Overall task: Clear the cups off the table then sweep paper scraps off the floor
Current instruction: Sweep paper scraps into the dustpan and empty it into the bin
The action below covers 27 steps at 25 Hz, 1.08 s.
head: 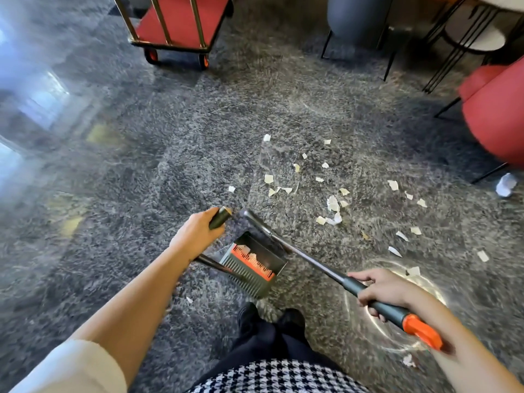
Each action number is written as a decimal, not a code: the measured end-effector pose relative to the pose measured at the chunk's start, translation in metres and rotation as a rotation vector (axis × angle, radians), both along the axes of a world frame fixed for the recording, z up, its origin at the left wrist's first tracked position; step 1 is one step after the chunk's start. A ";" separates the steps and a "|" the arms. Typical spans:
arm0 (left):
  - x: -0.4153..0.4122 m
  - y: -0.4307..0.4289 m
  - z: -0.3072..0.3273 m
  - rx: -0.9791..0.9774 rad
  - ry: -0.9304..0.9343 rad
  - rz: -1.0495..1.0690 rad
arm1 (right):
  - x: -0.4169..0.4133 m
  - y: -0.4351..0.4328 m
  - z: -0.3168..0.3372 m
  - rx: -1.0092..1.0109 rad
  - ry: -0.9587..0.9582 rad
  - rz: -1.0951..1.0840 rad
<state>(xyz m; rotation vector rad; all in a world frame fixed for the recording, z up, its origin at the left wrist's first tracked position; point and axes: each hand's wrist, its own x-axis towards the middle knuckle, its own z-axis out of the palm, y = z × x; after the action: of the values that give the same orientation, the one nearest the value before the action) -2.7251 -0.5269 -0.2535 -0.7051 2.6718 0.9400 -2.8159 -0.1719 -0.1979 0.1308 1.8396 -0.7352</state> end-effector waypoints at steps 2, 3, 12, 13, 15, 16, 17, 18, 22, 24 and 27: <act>0.004 -0.016 0.001 0.002 0.025 0.020 | -0.011 -0.015 -0.002 -0.004 0.033 -0.039; 0.004 -0.025 0.002 0.000 0.038 0.030 | -0.016 -0.024 -0.004 -0.007 0.052 -0.066; -0.027 -0.104 0.003 -0.052 0.105 0.119 | -0.089 -0.098 -0.024 0.000 0.203 -0.197; -0.036 -0.113 0.001 -0.049 0.105 0.117 | -0.102 -0.107 -0.026 0.004 0.211 -0.201; -0.060 -0.132 -0.004 -0.040 0.107 0.115 | -0.133 -0.123 -0.032 0.003 0.213 -0.218; -0.073 -0.143 -0.005 -0.035 0.103 0.118 | -0.150 -0.131 -0.035 0.002 0.210 -0.229; -0.088 -0.154 -0.007 -0.031 0.094 0.119 | -0.168 -0.141 -0.037 0.000 0.205 -0.238; -0.100 -0.164 -0.007 -0.031 0.083 0.117 | -0.183 -0.150 -0.039 -0.005 0.199 -0.247; -0.150 -0.200 -0.009 -0.060 0.039 0.082 | -0.244 -0.196 -0.050 -0.010 0.192 -0.201; -0.169 -0.215 -0.008 -0.068 0.032 0.068 | -0.267 -0.221 -0.058 0.003 0.197 -0.158; -0.189 -0.237 -0.006 -0.061 0.009 0.038 | -0.284 -0.255 -0.069 0.018 0.197 -0.112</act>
<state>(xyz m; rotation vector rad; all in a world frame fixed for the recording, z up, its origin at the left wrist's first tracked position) -2.9138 -0.7639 -0.2599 -0.7687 2.7146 0.8761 -3.1001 -0.4267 -0.2672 0.1796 2.0400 -0.8336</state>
